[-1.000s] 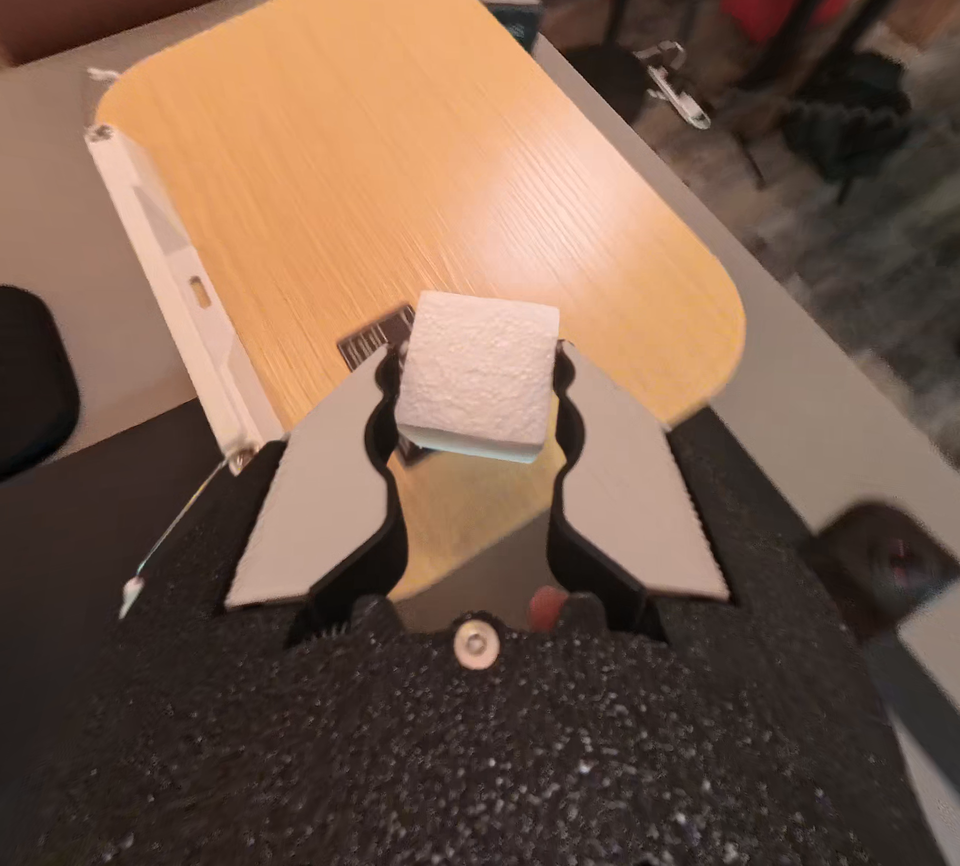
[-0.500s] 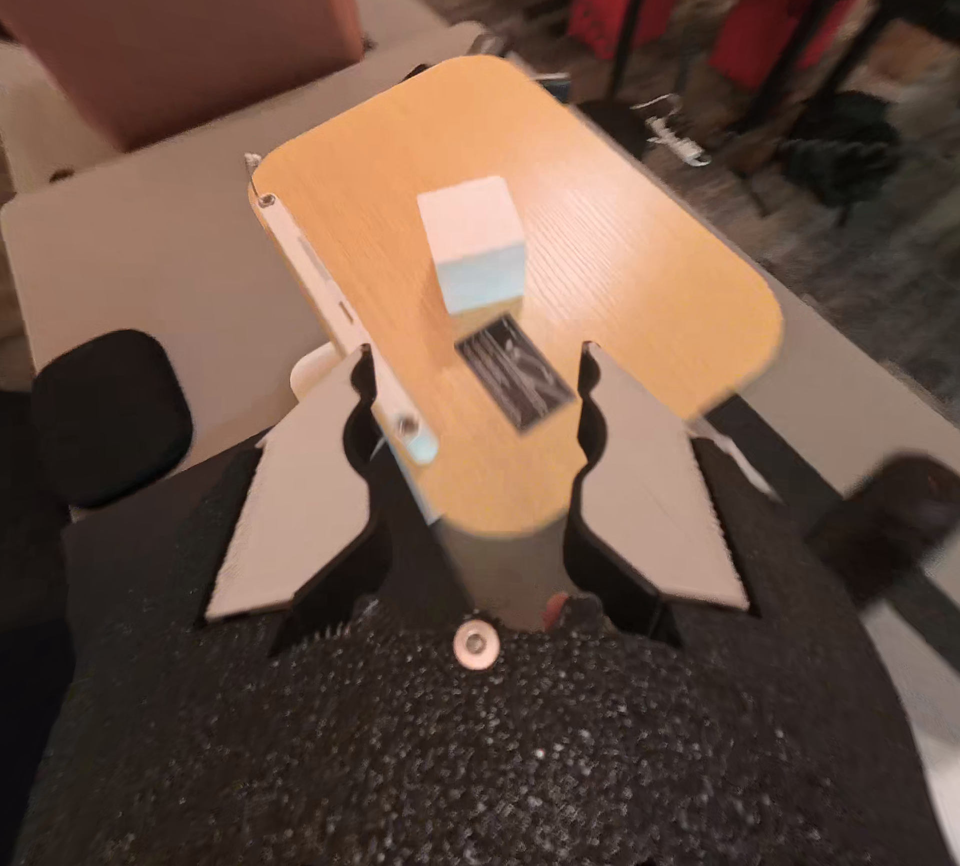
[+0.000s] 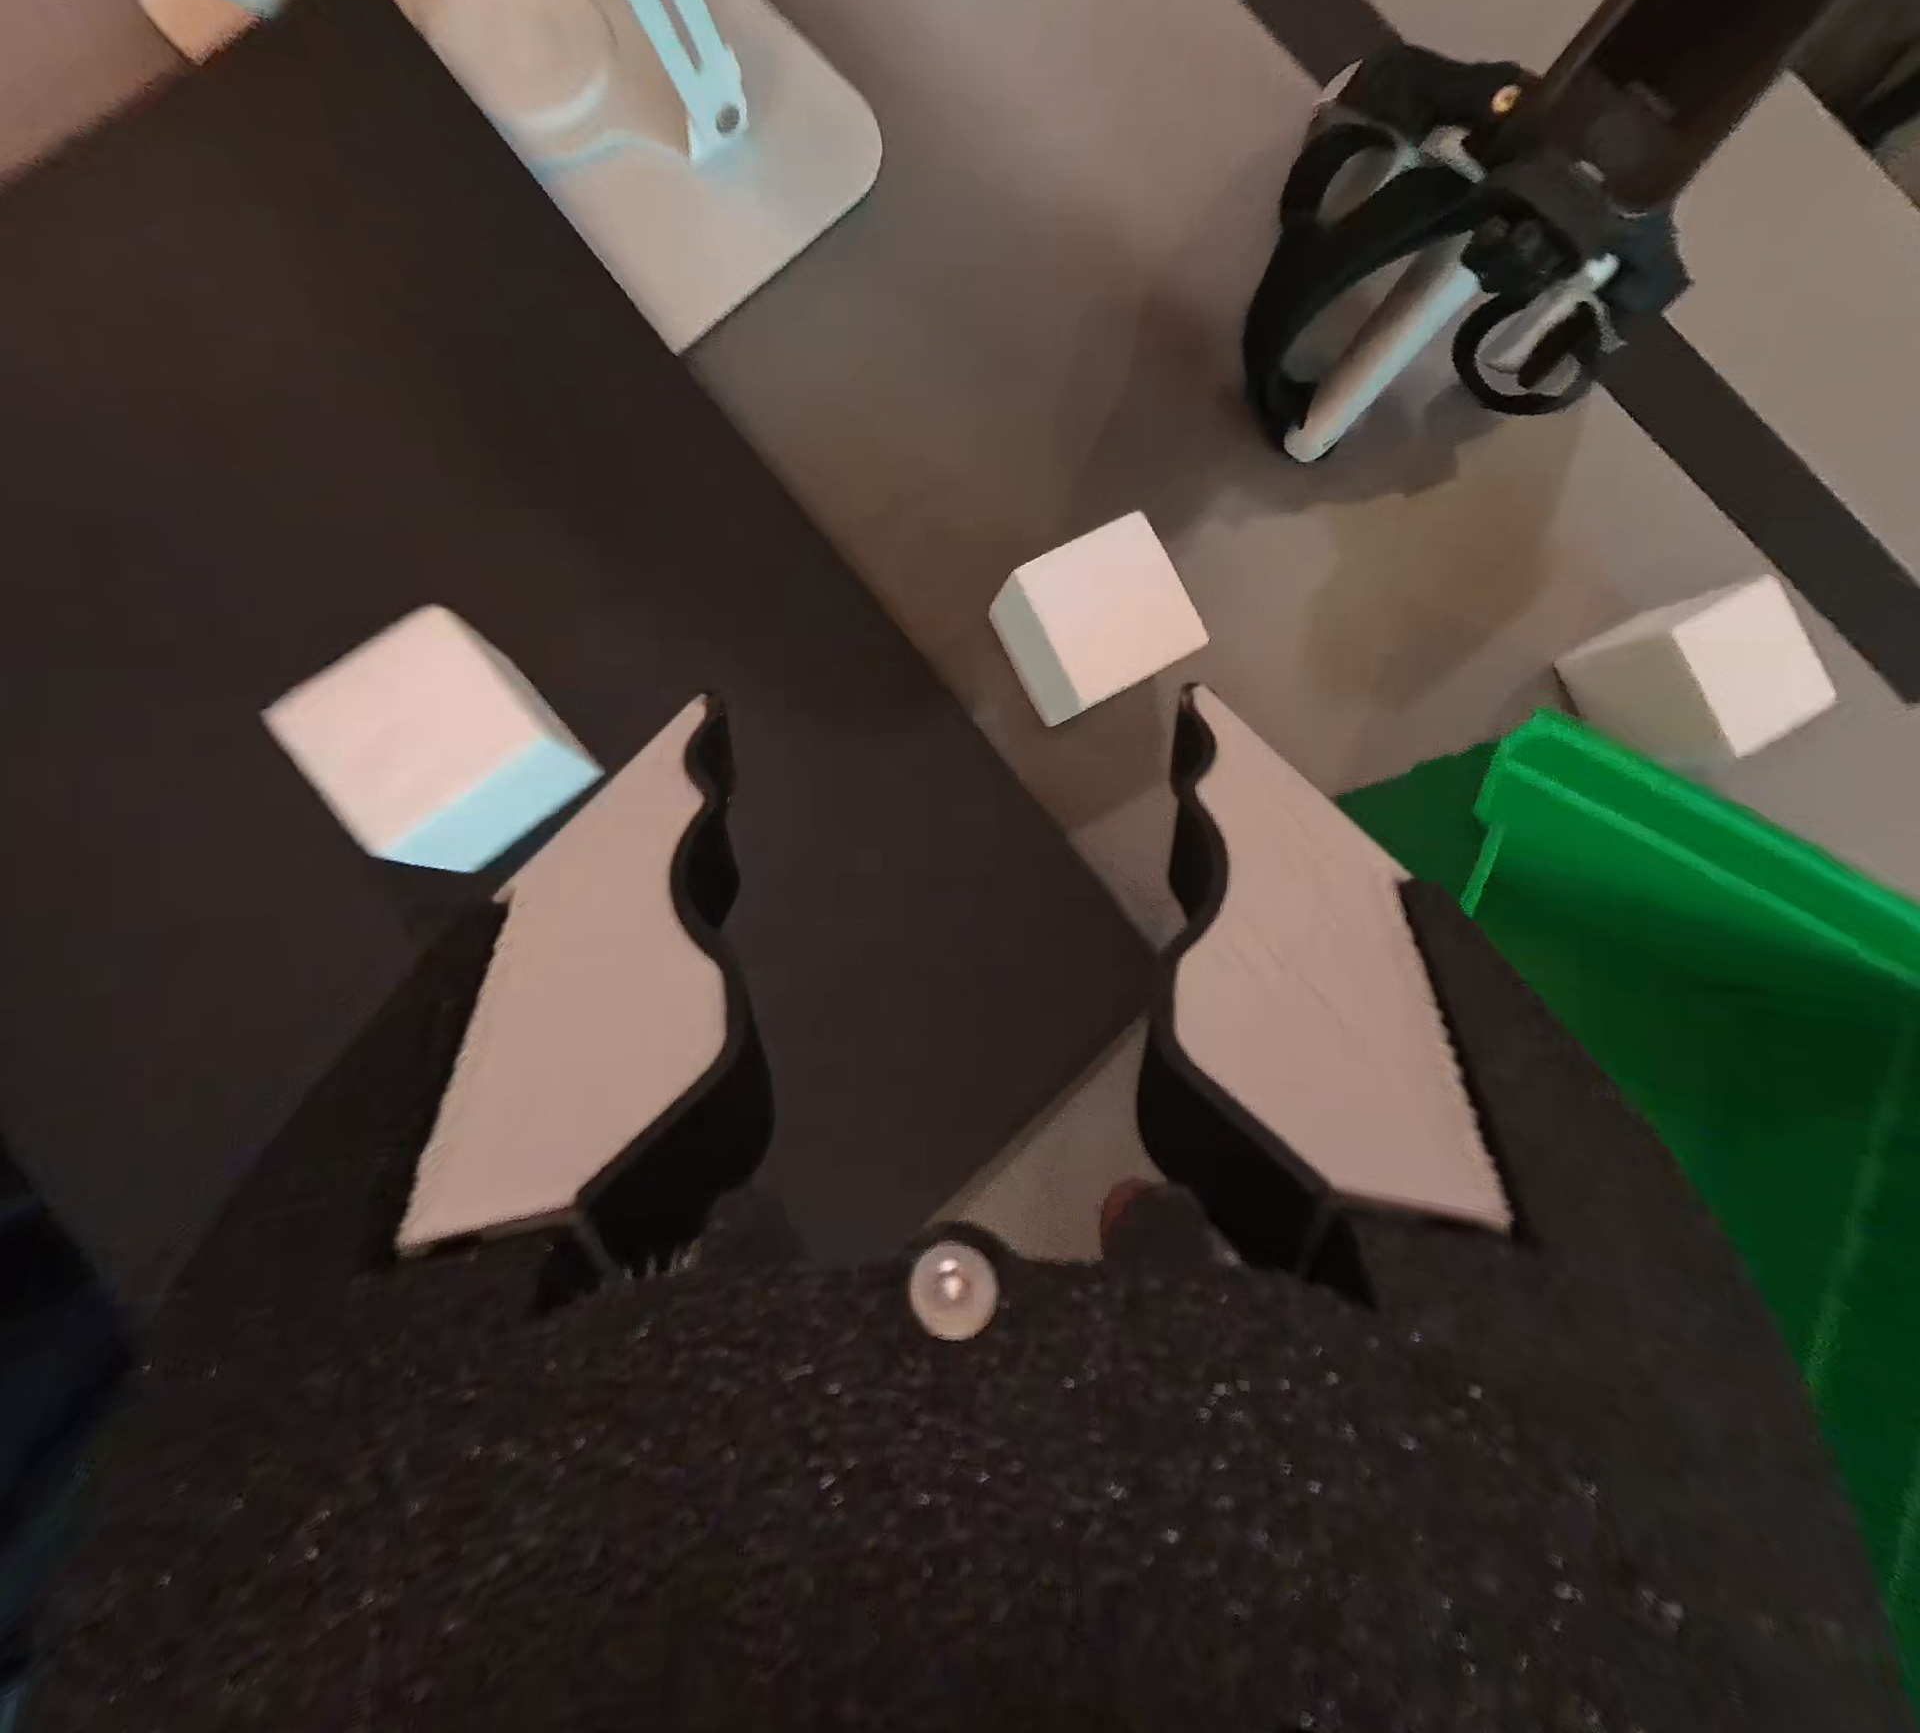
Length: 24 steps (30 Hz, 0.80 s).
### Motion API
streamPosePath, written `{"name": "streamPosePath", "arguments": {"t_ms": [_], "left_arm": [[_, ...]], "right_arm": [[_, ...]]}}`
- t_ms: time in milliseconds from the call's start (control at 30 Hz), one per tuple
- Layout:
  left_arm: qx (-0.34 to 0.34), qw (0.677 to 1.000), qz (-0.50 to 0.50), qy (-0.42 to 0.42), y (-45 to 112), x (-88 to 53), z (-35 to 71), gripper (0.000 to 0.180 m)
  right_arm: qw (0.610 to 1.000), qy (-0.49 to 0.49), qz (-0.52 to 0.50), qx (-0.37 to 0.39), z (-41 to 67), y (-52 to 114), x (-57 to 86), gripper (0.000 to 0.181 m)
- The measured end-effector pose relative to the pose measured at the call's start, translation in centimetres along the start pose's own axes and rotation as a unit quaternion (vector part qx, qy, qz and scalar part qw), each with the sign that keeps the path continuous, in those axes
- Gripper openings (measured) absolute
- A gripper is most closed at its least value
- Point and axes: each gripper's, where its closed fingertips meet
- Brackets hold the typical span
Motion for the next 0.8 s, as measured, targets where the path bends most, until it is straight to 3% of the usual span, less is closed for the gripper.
{"name": "streamPosePath", "arguments": {"t_ms": [233, 300, 333, 533, 700, 800], "left_arm": [[-0.099, 0.994, 0.047, -0.018, 6.7, 2.1, -4.0, 0.065], [-0.12, 0.991, 0.048, -0.028, 8.0, 2.9, -4.8, 0.068], [-0.128, 0.99, 0.057, -0.029, 8.2, 3.0, -5.2, 0.068], [-0.114, 0.98, 0.146, -0.076, 5.1, 3.5, -6.4, 0.066], [-0.066, 0.973, 0.196, -0.102, 1.8, 3.4, -6.8, 0.063], [-0.041, 0.973, 0.202, -0.106, 1.2, 3.2, -6.6, 0.062]], "right_arm": [[0.975, -0.15, 0.115, -0.119, -4.1, 9.4, 4.1, 0.088], [0.958, -0.173, 0.16, -0.163, -5.7, 10.6, 3.8, 0.075], [0.951, -0.183, 0.18, -0.175, -5.9, 10.7, 3.4, 0.058], [0.95, -0.214, 0.2, -0.111, 0.7, 7.0, 3.1, 0.055], [0.952, -0.205, 0.225, 0.043, 17.2, 1.2, 1.5, 0.055], [0.955, -0.179, 0.229, 0.061, 25.6, 1.7, -0.4, 0.055]]}}
Point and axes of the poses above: each gripper's, where its closed fingertips meet, y out along the fingers, z out of its top, x = y × z across the jaws, and after that the axes turned 9 degrees about x, right-handed
